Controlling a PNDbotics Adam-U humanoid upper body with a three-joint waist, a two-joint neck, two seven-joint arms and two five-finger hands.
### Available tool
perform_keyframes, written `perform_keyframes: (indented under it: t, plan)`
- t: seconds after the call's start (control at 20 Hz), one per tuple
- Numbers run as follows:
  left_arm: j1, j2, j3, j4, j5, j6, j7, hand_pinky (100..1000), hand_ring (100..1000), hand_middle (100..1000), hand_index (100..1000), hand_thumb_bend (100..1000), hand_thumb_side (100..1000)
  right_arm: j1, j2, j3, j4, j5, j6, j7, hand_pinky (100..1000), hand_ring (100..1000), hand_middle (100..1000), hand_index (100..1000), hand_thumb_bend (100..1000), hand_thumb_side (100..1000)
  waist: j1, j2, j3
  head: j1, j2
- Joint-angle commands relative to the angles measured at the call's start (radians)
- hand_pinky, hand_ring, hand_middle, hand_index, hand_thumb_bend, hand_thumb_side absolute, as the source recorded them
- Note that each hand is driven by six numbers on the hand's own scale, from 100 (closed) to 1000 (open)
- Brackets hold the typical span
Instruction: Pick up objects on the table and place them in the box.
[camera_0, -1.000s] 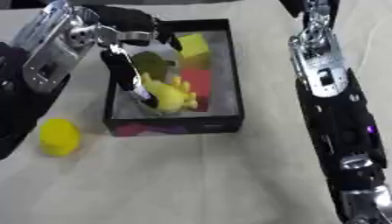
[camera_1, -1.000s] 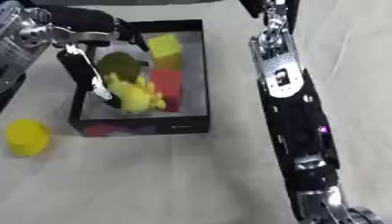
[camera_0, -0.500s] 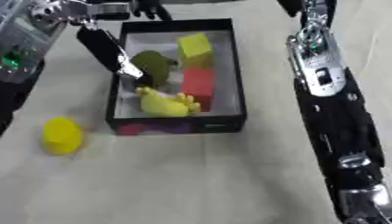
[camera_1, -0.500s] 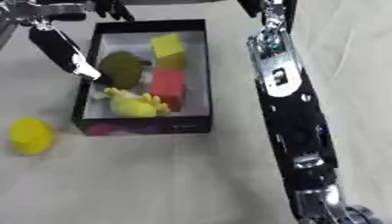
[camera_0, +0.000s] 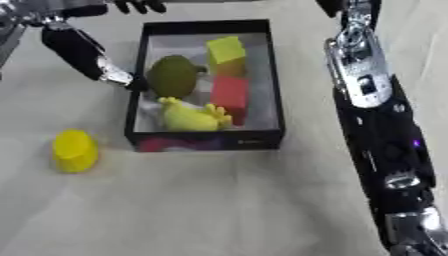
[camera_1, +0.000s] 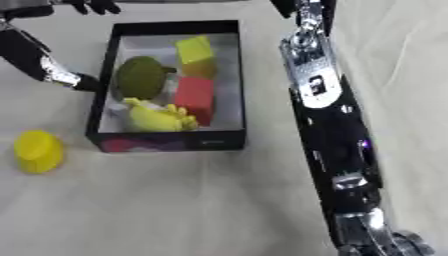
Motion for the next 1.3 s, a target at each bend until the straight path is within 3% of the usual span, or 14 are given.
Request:
perform_keyframes:
  t: [0.05, 0.35, 0.65, 0.9, 1.15, 1.3]
  plan:
    - [0.036, 0.114, 0.038, -0.088, 0.058, 0.012, 0.028, 822, 852, 839, 909, 648, 466, -0.021, -0.018, -0.002, -0.014, 0.009, -0.001, -0.004, 800, 736, 720, 826, 291, 360, 0.0, -0.039, 0.005, -0.004, 0.0]
    - [0.226, 0.292, 0.08, -0.267, 0.177, 0.078, 0.065, 778, 809, 790, 887, 651, 471, -0.03, -0.022, -0.004, -0.011, 0.01, 0.001, -0.006, 800, 737, 721, 826, 288, 361, -0.002, -0.031, 0.009, -0.011, -0.007]
    - [0.362, 0.397, 0.053, -0.293, 0.231, 0.078, 0.145, 769, 807, 805, 888, 653, 469, -0.039, -0.018, -0.003, -0.008, 0.012, 0.002, -0.007, 800, 737, 721, 826, 284, 362, -0.007, -0.026, 0.004, -0.008, -0.014]
    - [0.41, 0.468, -0.022, -0.293, 0.2, 0.108, 0.194, 789, 828, 839, 906, 684, 479, -0.045, -0.014, 0.002, -0.002, 0.016, 0.002, -0.004, 801, 737, 722, 827, 283, 364, -0.004, -0.023, -0.003, 0.002, -0.013]
    - [0.42, 0.484, -0.065, -0.293, 0.169, 0.144, 0.207, 790, 829, 841, 901, 684, 471, -0.047, -0.017, 0.004, 0.01, 0.014, 0.003, -0.003, 800, 737, 721, 826, 283, 367, 0.002, -0.02, -0.005, 0.009, -0.011]
    - [0.425, 0.486, -0.077, -0.293, 0.15, 0.195, 0.245, 785, 826, 863, 903, 656, 472, -0.048, -0.018, 0.006, 0.014, 0.014, 0.002, -0.002, 800, 737, 721, 827, 283, 368, 0.003, -0.019, -0.007, 0.009, -0.012]
